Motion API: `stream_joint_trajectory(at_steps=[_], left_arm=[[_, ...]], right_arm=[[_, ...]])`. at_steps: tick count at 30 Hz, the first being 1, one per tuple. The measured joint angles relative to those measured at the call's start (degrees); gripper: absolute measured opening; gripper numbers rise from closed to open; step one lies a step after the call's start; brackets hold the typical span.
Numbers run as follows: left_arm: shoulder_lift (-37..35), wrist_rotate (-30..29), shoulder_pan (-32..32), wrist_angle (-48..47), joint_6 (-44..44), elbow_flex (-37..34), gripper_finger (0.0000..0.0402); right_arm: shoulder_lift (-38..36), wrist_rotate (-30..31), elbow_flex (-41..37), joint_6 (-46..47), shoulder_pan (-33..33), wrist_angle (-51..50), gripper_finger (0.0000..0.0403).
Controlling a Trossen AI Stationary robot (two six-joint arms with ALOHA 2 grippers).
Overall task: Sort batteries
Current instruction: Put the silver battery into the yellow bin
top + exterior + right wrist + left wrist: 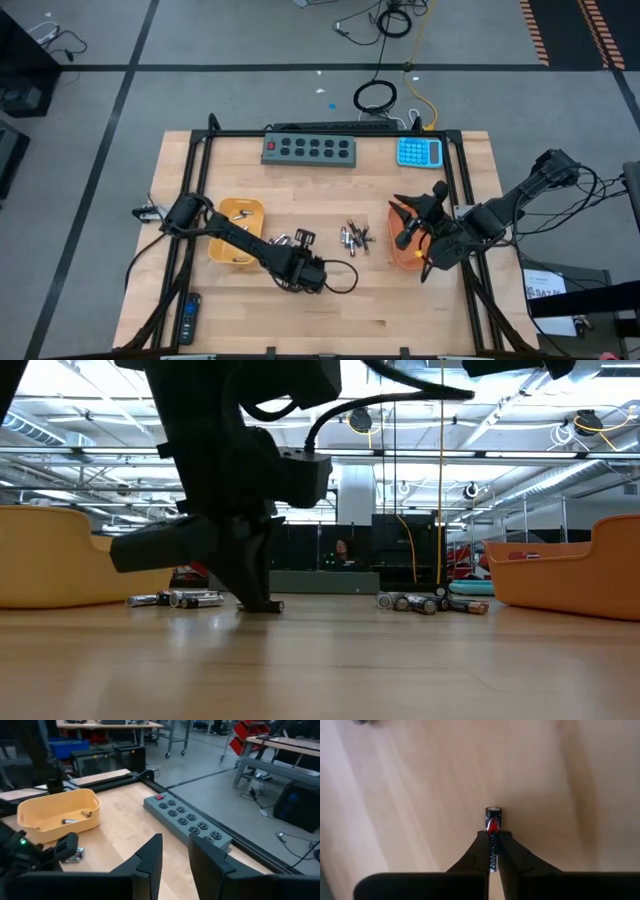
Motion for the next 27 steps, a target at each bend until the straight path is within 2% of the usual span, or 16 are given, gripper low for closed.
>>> stream_joint_trajectory(at_steps=[3, 7, 11, 14, 17, 21, 27], left_arm=[[-0.56, -1.33, -0.16, -1.81, -0.88, -0.08, 0.002], [-4.35, -1.21, -0.58, -4.2, -1.13, -2.58, 0.002], [-12.9, -1.76, 0.29, -0.69, -4.2, -9.38, 0.002], [-19.64, -1.8, 0.66, 2.7, -7.61, -16.0, 0.002], [-26.79, -2.2, 0.51, 1.95, -13.36, -20.59, 0.002], [-34.71, -3.21, -0.84, -1.65, -21.14, -24.69, 0.002], [-43.68, -3.24, -2.01, -10.22, -32.27, -26.68, 0.002]], right_arm=[[1.16, 0.8, -2.15, 1.37, -0.84, 1.83, 0.0084], [4.93, -2.49, -9.62, 8.5, -0.54, 6.72, 0.0084], [9.93, -2.42, -18.05, 9.74, 0.08, 24.43, 0.0084], [14.41, -2.14, -21.69, 4.04, -0.3, 40.59, 0.0084], [18.36, -2.15, -22.63, -0.98, -0.67, 49.42, 0.0084], [21.16, -2.4, -22.58, -3.16, -1.49, 52.56, 0.0084], [22.55, -3.12, -22.58, -3.22, -2.41, 52.56, 0.0084]])
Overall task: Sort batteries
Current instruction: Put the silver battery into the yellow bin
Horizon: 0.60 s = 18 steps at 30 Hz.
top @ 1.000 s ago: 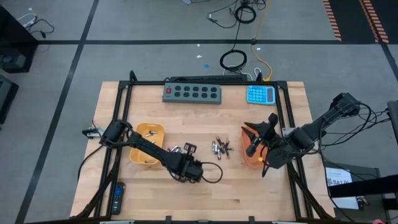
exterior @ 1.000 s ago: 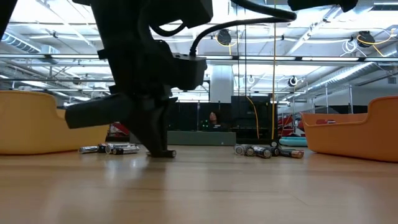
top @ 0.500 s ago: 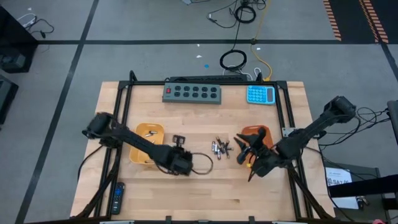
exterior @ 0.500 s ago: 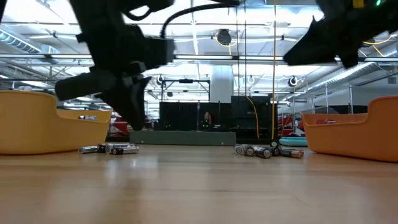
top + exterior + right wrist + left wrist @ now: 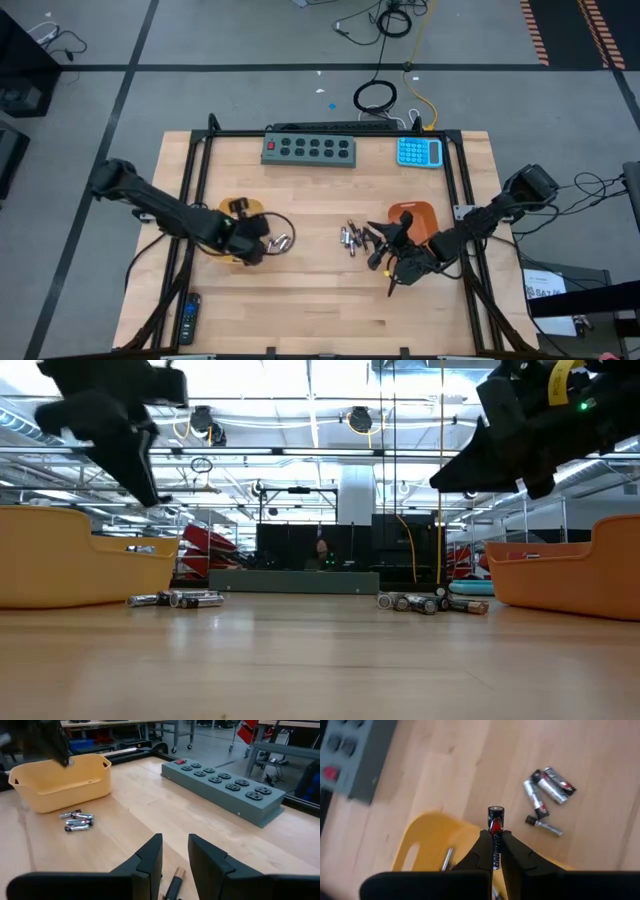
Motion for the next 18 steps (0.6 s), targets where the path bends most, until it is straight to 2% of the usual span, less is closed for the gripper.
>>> stream_joint_trajectory(at_steps=[4, 11, 18], left_arm=[[-3.05, 0.87, -0.01, -5.02, -4.83, -2.83, 0.002], [-4.27, 4.66, 0.0, -4.04, -8.53, -10.5, 0.002], [-4.27, 6.36, -0.01, -3.84, -9.05, -12.68, 0.002]], right_arm=[[0.05, -2.35, 0.0, -0.1, -0.32, 0.02, 0.0084], [0.05, -2.52, 0.0, -1.14, -0.32, 0.06, 0.0084], [0.05, -2.8, 0.0, -1.19, -1.15, 0.07, 0.0084]])
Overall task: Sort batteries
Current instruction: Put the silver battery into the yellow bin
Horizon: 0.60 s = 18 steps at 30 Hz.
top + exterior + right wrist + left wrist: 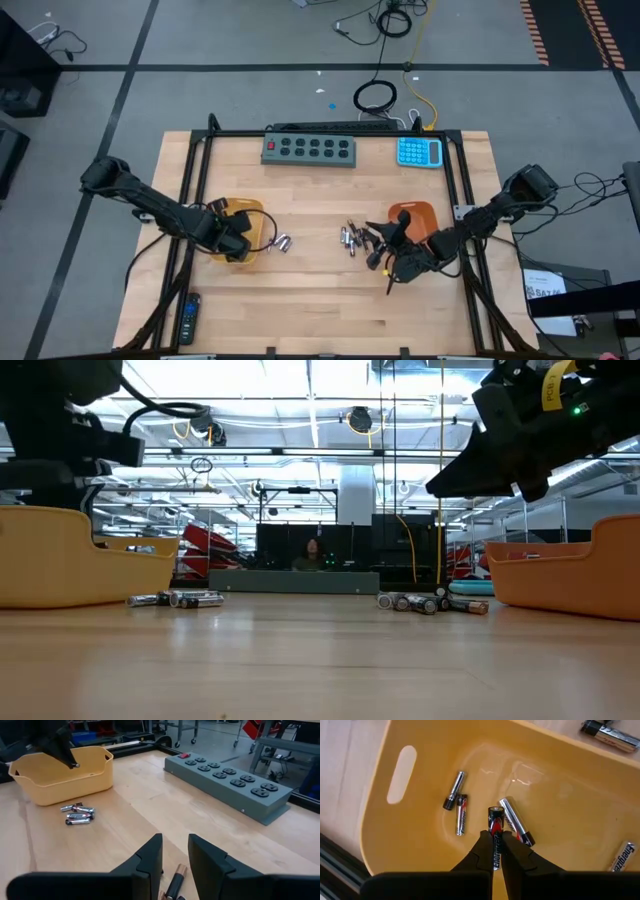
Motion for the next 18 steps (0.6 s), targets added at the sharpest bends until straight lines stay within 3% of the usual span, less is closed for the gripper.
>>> stream_joint_trajectory(at_steps=[11, 18], left_arm=[[-0.02, 3.1, 0.45, -0.6, -0.33, 0.0, 0.0045], [-0.02, 5.3, 2.97, -1.31, 0.05, 0.0, 0.0116]], right_arm=[[0.0, -3.63, 0.0, -0.02, -0.3, 1.0, 0.0084], [0.0, -4.14, 0.0, -0.75, -0.3, 1.24, 0.0084]])
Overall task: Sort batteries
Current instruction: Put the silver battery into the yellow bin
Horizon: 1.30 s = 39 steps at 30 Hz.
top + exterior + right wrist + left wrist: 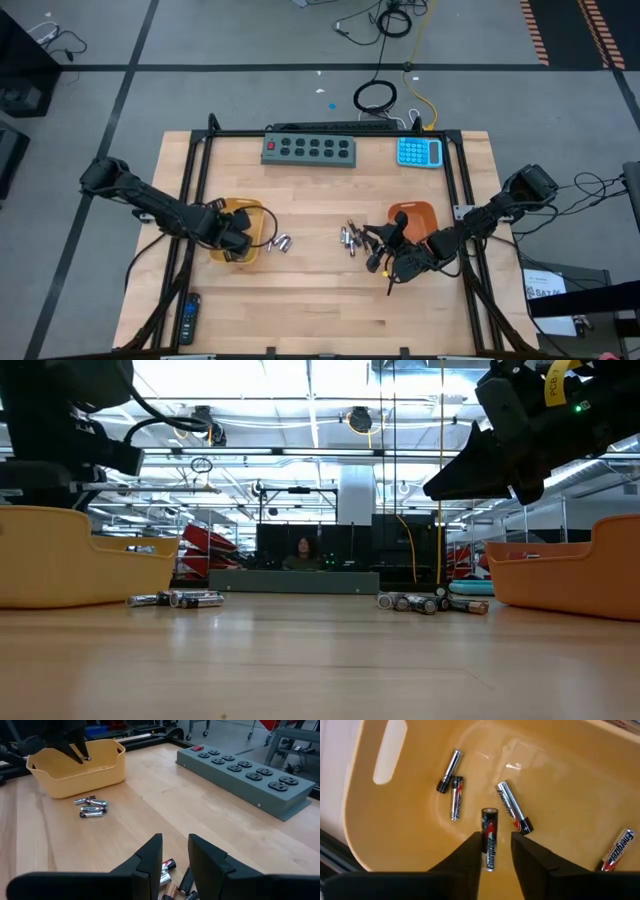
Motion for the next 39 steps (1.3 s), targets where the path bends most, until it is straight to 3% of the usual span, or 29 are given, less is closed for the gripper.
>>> stream_joint_trajectory(at_steps=[8, 12, 16, 23, 29, 35, 39], left_arm=[[0.0, 0.99, 0.9, -3.19, 0.47, 1.61, 0.0167], [0.0, 0.83, 0.9, -3.2, 1.45, 3.53, 0.0169], [0.07, -2.95, 1.57, -1.7, 4.53, 6.41, 0.0169], [3.88, -3.0, 8.27, 6.35, 15.22, 8.94, 0.0169], [10.21, -1.04, 11.98, 10.88, 24.22, 13.24, 0.0169], [21.14, -1.07, 13.5, 16.02, 34.77, 22.6, 0.0169], [26.39, 1.46, 14.17, 28.82, 41.61, 24.76, 0.0169]], right_arm=[[0.0, -1.32, 0.0, -0.31, 0.02, -0.06, 0.0084], [0.0, -1.36, 0.0, -0.65, 0.0, -0.2, 0.0084], [0.0, -1.62, 0.0, -0.96, -0.19, -0.31, 0.0084], [0.02, -3.26, 0.0, -1.13, -1.88, -0.15, 0.0084], [0.02, -3.52, 0.0, -0.91, -2.23, -0.07, 0.0084], [0.02, -5.86, 0.02, -1.33, -3.14, 0.39, 0.0084], [-0.73, -5.97, 0.0, -2.55, -2.08, -0.18, 0.0084]])
